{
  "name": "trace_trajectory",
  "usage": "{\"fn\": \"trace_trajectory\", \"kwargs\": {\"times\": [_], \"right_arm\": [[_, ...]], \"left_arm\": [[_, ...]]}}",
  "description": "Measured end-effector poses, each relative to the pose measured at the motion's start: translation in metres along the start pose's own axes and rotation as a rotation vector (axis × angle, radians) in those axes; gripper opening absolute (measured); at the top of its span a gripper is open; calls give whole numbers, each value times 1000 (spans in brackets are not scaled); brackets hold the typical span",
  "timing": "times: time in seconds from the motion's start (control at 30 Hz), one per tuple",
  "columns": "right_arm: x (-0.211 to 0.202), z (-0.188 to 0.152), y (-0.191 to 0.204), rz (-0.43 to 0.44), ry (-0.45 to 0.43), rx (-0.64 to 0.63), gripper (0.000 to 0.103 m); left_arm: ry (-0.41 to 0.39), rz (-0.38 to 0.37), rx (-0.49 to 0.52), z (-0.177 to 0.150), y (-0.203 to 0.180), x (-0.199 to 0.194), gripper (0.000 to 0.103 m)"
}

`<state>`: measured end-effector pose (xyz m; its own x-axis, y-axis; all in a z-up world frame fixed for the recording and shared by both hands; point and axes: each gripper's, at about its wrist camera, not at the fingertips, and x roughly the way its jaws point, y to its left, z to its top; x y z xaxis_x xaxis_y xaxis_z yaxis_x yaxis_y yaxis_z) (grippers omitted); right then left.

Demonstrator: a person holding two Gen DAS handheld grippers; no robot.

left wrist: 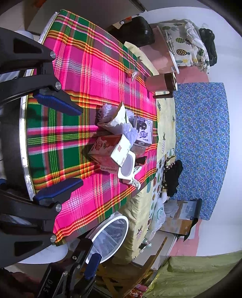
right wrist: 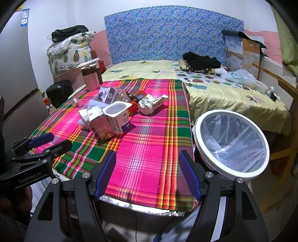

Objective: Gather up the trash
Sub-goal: 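Grasp the white yogurt cup with the right gripper while the left grasps the strawberry milk carton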

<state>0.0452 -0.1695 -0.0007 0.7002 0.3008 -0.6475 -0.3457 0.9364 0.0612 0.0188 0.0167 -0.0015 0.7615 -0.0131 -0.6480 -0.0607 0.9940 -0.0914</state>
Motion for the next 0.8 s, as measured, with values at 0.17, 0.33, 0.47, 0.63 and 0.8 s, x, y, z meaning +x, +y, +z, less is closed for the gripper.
{"fn": "trace_trajectory", "kwargs": {"times": [0.17, 0.33, 0.47, 0.63, 0.8], "right_arm": [[14, 7, 2, 28, 0, -12, 71], [31, 16, 7, 72, 8, -32, 71], [45, 23, 7, 96, 18, -41, 71], [60, 35, 6, 141, 36, -19, 71], [74, 52, 9, 169, 39, -5, 70]], "left_arm": [[8, -5, -33, 4, 15, 11, 69], [24, -3, -56, 10, 28, 26, 69], [44, -35, -66, 14, 34, 38, 69], [51, -40, -75, 17, 40, 48, 69], [35, -39, -95, 21, 49, 50, 69]]}}
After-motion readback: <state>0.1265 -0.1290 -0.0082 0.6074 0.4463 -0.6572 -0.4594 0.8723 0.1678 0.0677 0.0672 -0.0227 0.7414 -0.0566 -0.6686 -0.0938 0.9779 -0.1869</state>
